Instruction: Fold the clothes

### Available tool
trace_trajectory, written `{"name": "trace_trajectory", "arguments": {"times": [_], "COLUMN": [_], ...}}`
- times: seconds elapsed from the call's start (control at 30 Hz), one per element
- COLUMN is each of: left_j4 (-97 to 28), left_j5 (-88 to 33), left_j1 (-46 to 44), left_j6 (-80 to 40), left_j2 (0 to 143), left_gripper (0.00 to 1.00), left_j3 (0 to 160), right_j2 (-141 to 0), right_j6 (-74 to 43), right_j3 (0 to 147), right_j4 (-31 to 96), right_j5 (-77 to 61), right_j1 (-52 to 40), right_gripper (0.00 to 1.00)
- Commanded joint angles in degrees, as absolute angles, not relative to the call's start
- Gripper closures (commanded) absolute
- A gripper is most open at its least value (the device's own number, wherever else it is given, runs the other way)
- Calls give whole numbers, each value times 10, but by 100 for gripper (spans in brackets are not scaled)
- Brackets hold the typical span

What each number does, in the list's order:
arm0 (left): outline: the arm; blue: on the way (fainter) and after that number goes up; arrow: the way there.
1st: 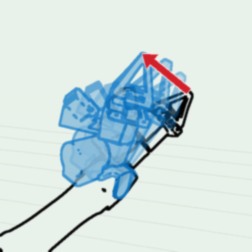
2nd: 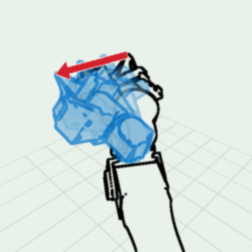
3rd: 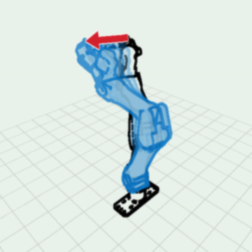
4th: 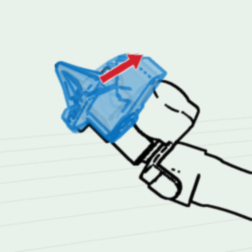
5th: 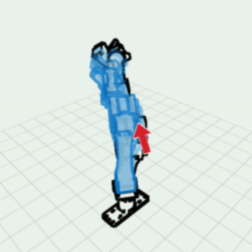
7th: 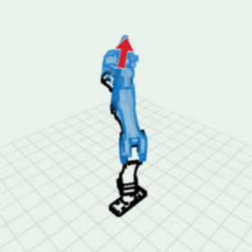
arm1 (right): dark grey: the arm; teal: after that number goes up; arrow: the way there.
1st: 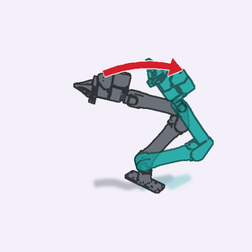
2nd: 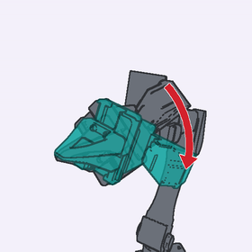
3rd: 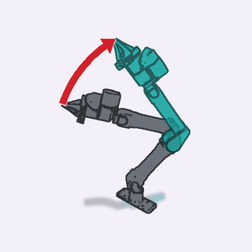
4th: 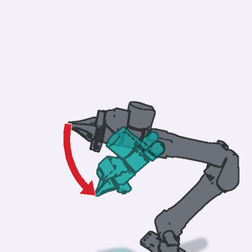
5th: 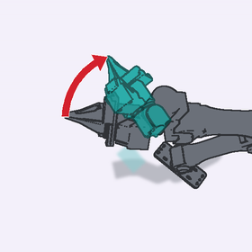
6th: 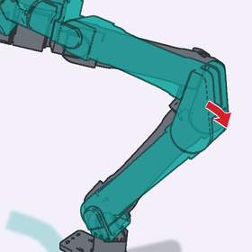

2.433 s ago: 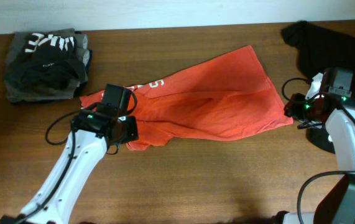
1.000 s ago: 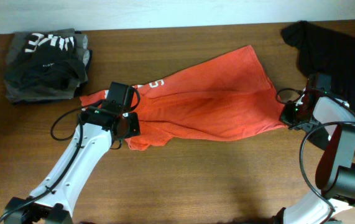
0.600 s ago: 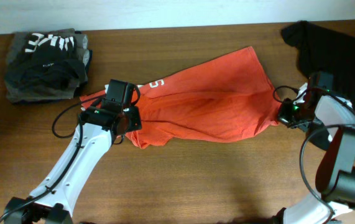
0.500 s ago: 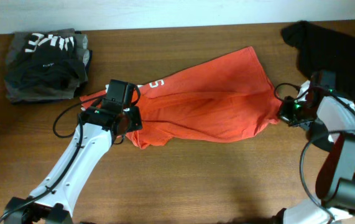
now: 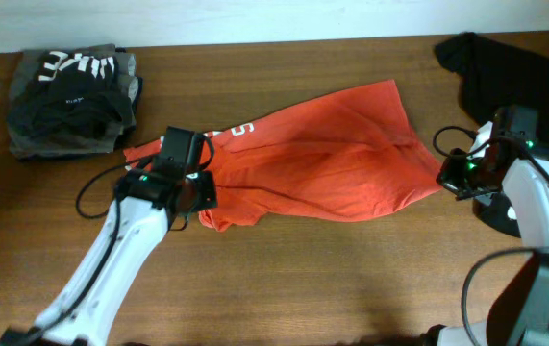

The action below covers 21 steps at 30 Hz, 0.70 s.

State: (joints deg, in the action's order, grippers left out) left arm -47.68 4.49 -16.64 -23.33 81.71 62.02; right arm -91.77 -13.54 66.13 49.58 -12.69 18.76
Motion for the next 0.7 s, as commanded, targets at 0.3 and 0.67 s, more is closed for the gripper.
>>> {"name": "trace_trajectory", "arguments": {"times": [0.3, 0.67], "left_j4": [-567, -602], "left_j5": [110, 196], "left_j1": [-167, -167], "left_j6": [-223, -249], "left_j2": [638, 590], "left_gripper": [99, 99], "left_j3": [623, 623], "right_j2": [-811, -803], "right_j6": [-123, -107], "right_j3": [672, 672], "right_j4": [555, 564], "right_j5": [-94, -148], "right_j1": [261, 352], "right_gripper": [96, 96]}}
